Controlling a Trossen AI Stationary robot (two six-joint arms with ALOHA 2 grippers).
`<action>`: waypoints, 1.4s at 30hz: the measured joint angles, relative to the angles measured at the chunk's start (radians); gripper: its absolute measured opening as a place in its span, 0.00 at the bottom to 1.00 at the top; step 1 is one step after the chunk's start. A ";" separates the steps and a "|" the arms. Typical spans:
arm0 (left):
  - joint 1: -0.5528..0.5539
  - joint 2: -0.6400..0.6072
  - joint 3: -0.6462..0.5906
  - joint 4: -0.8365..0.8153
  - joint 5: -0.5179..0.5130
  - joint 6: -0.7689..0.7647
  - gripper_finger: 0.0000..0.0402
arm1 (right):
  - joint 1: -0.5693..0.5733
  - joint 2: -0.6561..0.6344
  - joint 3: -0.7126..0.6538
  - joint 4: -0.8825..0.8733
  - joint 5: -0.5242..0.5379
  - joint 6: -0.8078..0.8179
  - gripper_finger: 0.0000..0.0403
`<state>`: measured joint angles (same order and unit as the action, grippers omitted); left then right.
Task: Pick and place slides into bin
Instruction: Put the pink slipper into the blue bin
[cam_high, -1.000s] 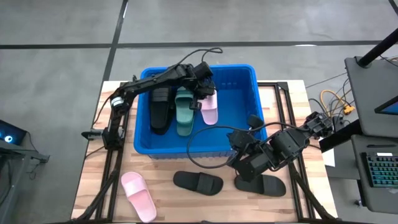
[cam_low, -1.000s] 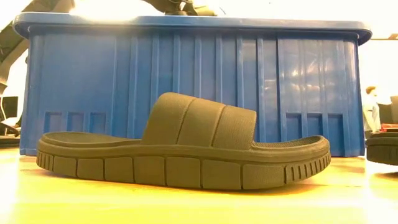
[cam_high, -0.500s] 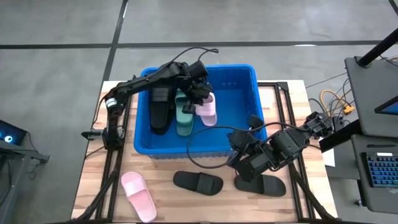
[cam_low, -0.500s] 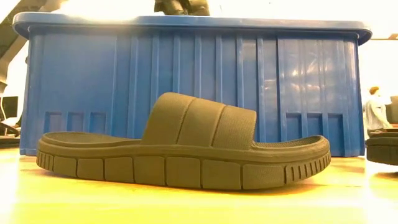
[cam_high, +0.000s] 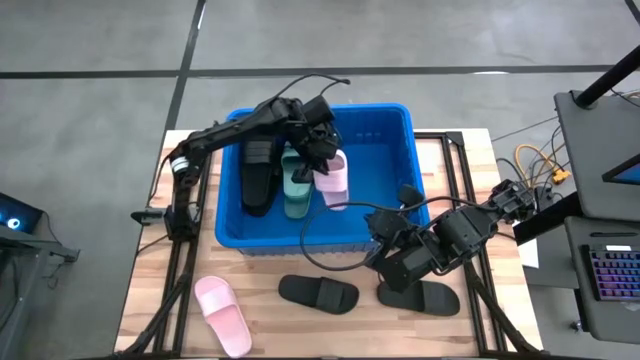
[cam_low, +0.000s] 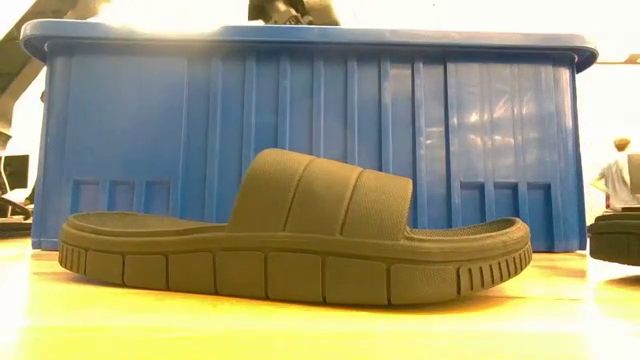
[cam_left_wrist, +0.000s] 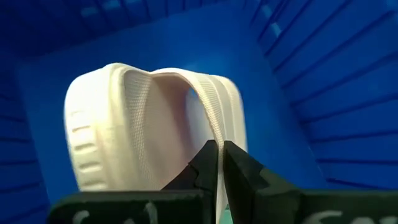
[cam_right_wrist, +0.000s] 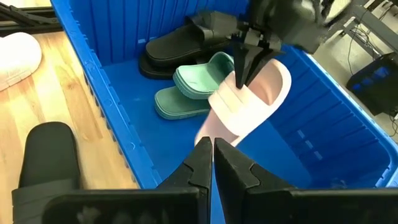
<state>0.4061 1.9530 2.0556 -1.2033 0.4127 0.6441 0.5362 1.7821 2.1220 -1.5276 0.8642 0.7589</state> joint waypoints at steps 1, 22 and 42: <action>0.000 0.010 0.000 0.002 -0.001 0.005 0.00 | 0.000 0.000 0.000 0.000 0.000 0.000 0.02; 0.000 0.074 -0.001 0.138 -0.182 -0.011 0.00 | 0.000 0.000 -0.008 -0.001 -0.004 0.015 0.02; 0.007 0.015 0.026 -0.035 0.184 -0.036 0.00 | 0.000 0.000 -0.018 0.001 -0.011 0.020 0.02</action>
<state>0.4129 1.9682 2.0820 -1.2381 0.5966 0.6081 0.5359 1.7824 2.1040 -1.5269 0.8532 0.7793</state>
